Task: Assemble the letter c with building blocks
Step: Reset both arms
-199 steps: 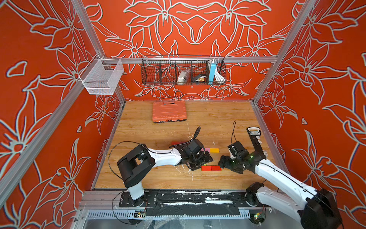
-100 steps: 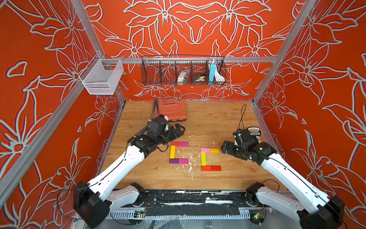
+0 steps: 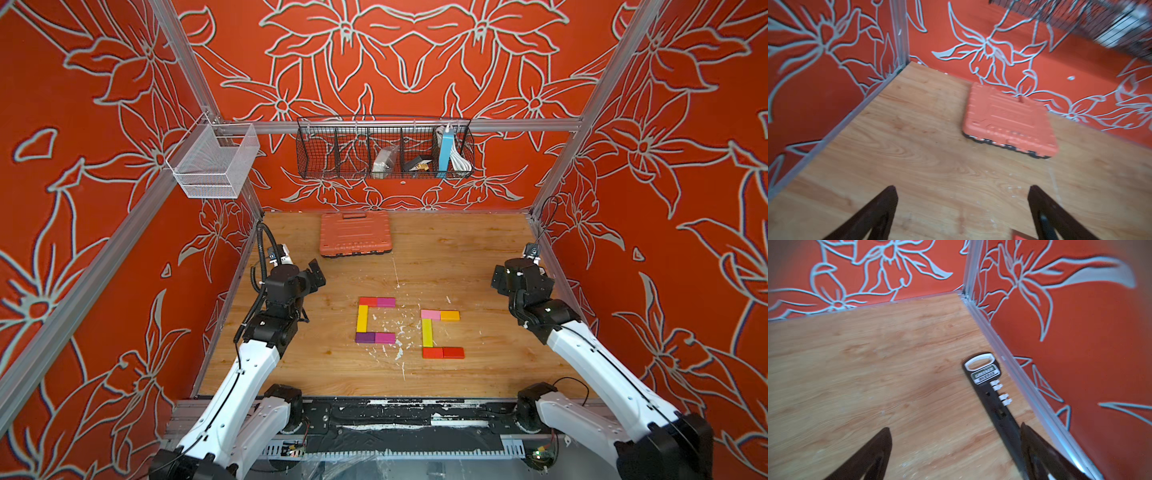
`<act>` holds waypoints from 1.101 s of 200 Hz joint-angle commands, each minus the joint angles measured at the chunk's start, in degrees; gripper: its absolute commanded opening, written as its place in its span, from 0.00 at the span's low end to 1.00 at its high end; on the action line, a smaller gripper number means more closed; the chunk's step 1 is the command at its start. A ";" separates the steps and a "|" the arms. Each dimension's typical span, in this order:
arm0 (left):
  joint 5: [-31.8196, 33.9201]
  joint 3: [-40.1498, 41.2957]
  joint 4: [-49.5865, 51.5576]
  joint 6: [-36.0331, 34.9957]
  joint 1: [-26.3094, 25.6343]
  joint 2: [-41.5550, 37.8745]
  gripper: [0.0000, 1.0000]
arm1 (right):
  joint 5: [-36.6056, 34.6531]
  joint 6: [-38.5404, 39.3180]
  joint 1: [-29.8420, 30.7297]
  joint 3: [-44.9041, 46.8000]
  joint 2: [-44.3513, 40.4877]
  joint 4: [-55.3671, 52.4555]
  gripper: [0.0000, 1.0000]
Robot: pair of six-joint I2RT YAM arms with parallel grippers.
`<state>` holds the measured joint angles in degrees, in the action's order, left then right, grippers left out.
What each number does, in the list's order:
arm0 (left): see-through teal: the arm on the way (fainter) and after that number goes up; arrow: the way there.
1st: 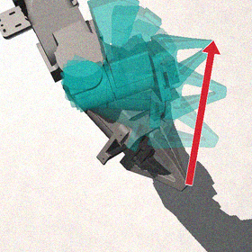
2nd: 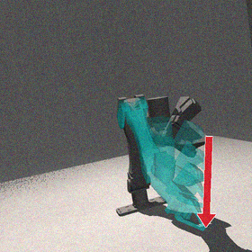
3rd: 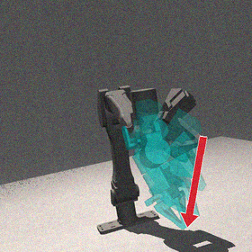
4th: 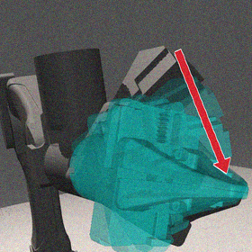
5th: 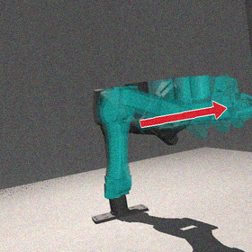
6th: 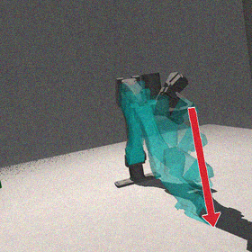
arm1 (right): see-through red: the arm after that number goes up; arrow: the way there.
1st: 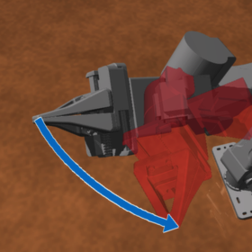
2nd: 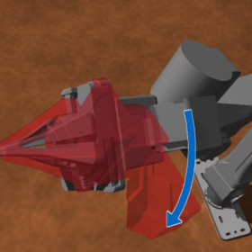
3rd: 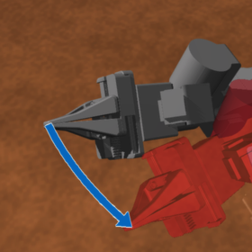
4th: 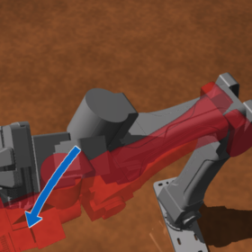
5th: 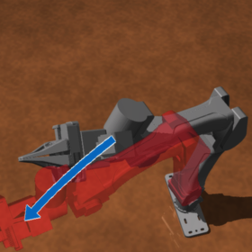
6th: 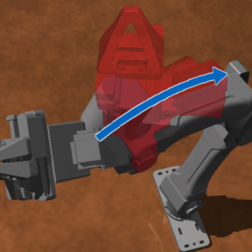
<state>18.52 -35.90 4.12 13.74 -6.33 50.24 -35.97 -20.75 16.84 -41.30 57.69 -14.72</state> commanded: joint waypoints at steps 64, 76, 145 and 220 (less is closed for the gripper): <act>-4.05 13.35 -23.33 -12.87 4.90 10.26 0.99 | 7.73 17.27 -6.63 11.89 19.23 33.09 0.98; -6.19 15.10 -28.56 -12.34 5.74 12.60 0.99 | 12.91 20.05 -6.77 12.33 20.46 37.88 0.98; -12.99 18.26 -50.66 -13.16 6.50 31.33 0.98 | 19.64 19.03 -12.53 22.77 23.47 60.41 0.96; -14.83 17.73 -47.64 -12.77 7.56 30.22 0.98 | 19.62 19.42 -12.32 23.47 23.03 61.36 0.98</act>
<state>4.82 -18.00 -41.41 2.07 0.82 81.28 -16.88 -1.04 4.25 -18.72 81.19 44.69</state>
